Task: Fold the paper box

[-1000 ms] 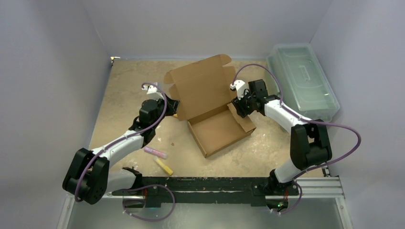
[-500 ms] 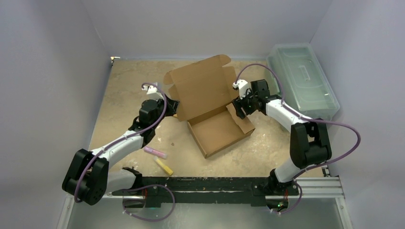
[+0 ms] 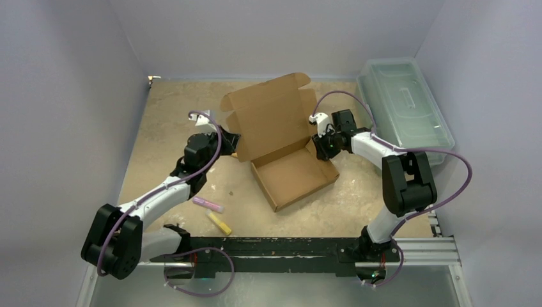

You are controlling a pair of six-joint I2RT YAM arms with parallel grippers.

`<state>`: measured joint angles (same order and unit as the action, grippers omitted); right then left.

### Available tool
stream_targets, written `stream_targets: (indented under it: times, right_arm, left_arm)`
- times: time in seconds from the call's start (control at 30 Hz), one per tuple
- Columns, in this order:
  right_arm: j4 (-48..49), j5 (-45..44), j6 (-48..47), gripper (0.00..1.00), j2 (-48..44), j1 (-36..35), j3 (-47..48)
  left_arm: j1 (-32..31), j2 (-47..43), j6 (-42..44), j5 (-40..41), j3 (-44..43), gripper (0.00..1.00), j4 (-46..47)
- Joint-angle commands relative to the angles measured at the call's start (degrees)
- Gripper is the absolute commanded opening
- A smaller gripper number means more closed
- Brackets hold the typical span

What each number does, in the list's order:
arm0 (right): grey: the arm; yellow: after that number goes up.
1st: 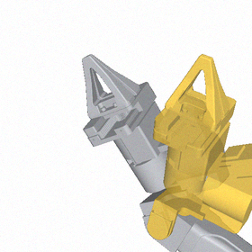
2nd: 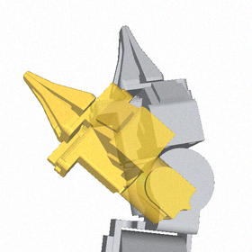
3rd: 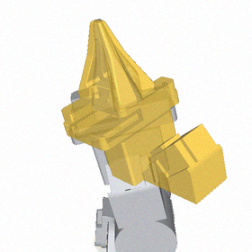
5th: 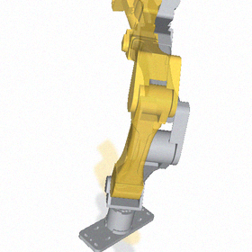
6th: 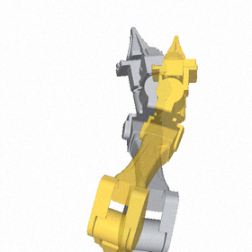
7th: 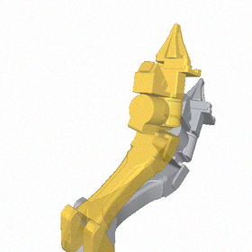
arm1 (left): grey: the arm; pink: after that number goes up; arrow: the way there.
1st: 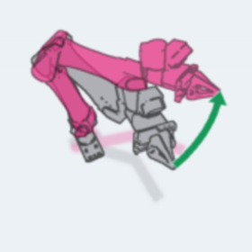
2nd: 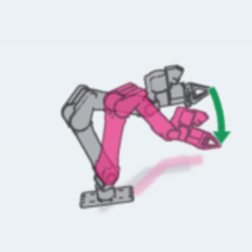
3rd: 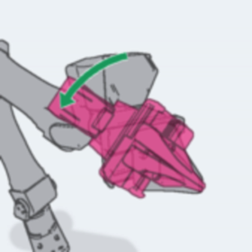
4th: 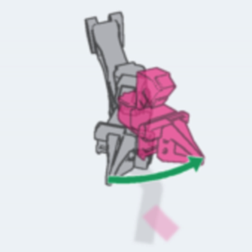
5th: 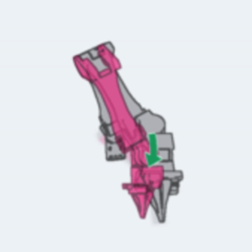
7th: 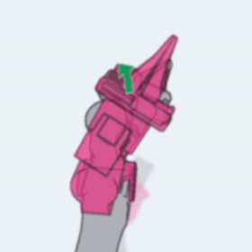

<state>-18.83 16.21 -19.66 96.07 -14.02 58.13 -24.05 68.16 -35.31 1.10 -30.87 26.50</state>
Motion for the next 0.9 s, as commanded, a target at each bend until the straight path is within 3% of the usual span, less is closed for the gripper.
stream_targets:
  times: [0.0, 0.1, 0.27, 0.5, 0.73, 0.87]
  right_arm:
    - [1.9, -0.7, 0.8, 0.27, 0.3, 0.1, 0.2]
    - [2.6, -0.1, 1.4, 0.01, 0.0, 0.1, 0.1]
    - [6.0, 0.4, 2.6, 0.0, -2.5, 0.1, -1.1]
    - [8.9, -4.1, 0.2, 0.0, -5.5, 0.1, -2.8]
    - [8.4, -5.4, -0.4, 0.0, -4.6, 0.1, -2.5]
    - [7.5, -5.4, -0.6, 0.0, -3.5, 0.0, -1.9]
  left_arm:
    - [-0.2, -2.5, 0.5, -0.8, -1.6, 0.0, 2.3]
    - [-0.2, -3.1, -0.4, -2.7, -1.3, 0.0, 2.5]
    - [-0.2, -3.9, -2.6, -5.2, -1.0, 0.0, 2.8]
    - [0.0, -6.7, -2.7, -6.0, -1.4, 0.51, -6.3]
    - [0.8, -17.7, -5.3, -1.8, 1.9, 0.9, -19.3]
    - [0.8, -24.7, -10.4, -4.0, 5.7, 0.94, -24.0]
